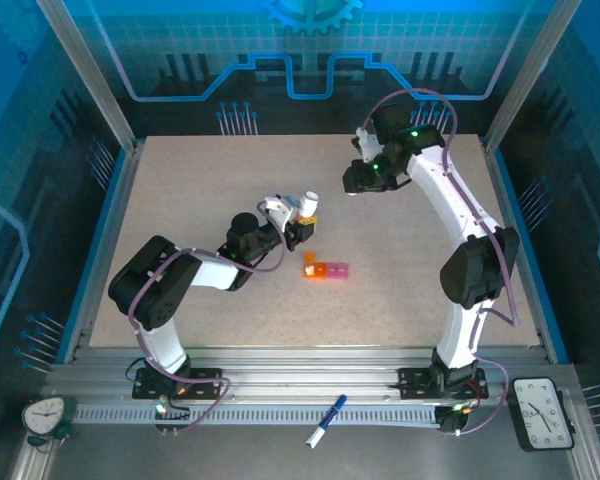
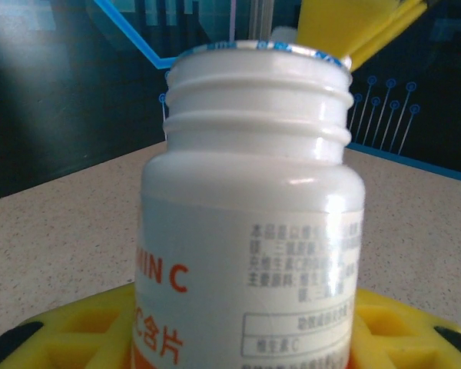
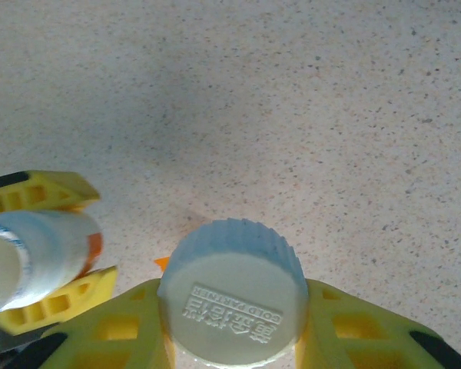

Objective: Sort the pills into containers

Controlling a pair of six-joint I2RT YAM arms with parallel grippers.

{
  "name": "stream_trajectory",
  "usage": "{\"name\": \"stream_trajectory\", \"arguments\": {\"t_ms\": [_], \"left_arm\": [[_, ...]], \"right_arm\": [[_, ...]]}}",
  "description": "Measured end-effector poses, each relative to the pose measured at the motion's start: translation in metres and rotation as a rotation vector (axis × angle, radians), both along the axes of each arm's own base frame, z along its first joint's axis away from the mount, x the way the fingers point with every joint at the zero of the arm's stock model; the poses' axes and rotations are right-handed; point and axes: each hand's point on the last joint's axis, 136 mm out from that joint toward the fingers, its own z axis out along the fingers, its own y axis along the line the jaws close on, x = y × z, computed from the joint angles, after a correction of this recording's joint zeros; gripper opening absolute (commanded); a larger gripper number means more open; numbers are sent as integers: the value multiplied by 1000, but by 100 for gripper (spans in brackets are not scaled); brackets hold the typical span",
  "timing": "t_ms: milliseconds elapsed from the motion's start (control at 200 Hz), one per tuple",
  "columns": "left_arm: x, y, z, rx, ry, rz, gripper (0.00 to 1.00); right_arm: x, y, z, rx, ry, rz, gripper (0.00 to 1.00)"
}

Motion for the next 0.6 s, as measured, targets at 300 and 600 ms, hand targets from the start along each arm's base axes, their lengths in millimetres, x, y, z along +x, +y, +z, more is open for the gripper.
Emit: {"name": "stream_trajectory", "arguments": {"t_ms": [300, 600], "left_arm": [[-3, -12, -1, 44, -14, -62, 0], [-5, -19, -3, 65, -4, -106, 0]], "right_arm": [[-11, 15, 24, 39, 5, 93, 35], [-29, 42, 12, 35, 78, 204, 35]]}}
